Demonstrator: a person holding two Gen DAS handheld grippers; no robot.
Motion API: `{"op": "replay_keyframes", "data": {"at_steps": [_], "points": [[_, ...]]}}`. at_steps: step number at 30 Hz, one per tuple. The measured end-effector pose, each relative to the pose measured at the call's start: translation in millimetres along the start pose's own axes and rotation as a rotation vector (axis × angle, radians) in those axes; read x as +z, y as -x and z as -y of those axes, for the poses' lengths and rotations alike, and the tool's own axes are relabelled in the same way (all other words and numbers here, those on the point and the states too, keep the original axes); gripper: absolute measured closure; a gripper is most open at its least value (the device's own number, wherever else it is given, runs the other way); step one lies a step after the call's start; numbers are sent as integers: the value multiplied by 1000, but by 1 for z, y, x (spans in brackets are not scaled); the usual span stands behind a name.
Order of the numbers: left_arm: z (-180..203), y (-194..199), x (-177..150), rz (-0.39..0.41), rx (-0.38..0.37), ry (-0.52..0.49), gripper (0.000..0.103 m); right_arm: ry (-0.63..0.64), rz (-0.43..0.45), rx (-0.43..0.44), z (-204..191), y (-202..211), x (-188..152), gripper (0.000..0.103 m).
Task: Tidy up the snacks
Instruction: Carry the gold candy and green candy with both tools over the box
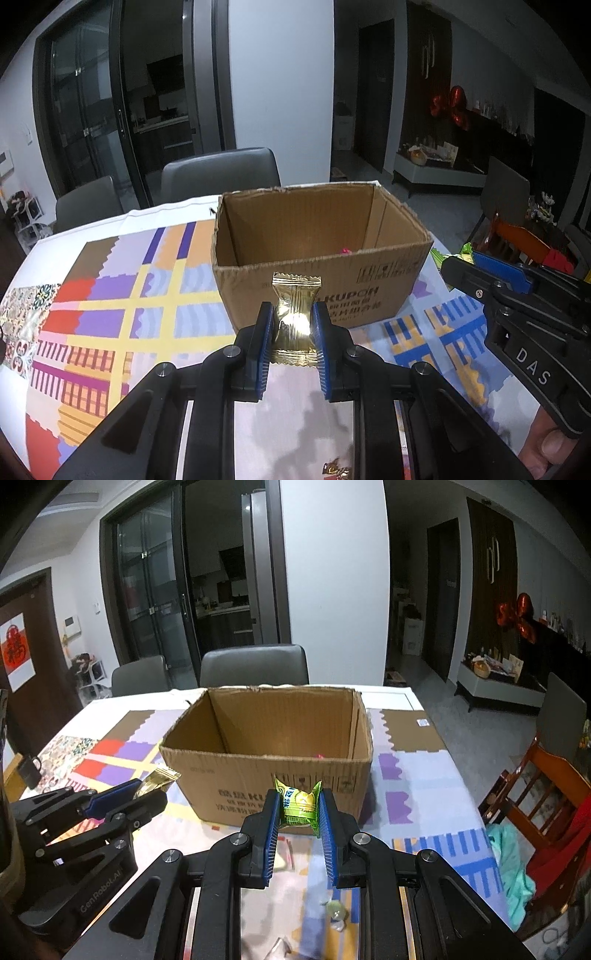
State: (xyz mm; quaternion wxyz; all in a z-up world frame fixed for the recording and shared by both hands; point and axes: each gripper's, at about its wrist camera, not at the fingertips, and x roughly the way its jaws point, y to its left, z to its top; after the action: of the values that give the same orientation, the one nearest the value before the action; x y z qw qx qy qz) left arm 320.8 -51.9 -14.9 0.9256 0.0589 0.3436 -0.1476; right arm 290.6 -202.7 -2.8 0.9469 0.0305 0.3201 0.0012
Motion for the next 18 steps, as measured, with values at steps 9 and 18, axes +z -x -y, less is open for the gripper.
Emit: {"op": "replay_keyframes", "data": {"at_steps": [9,18], "points": [[0,0,19,23,6,5,81,-3,36,3,3,5,17,80],[-4,-3,35,38,5,15,81,-1,57,8,4,3,31,80]]}}
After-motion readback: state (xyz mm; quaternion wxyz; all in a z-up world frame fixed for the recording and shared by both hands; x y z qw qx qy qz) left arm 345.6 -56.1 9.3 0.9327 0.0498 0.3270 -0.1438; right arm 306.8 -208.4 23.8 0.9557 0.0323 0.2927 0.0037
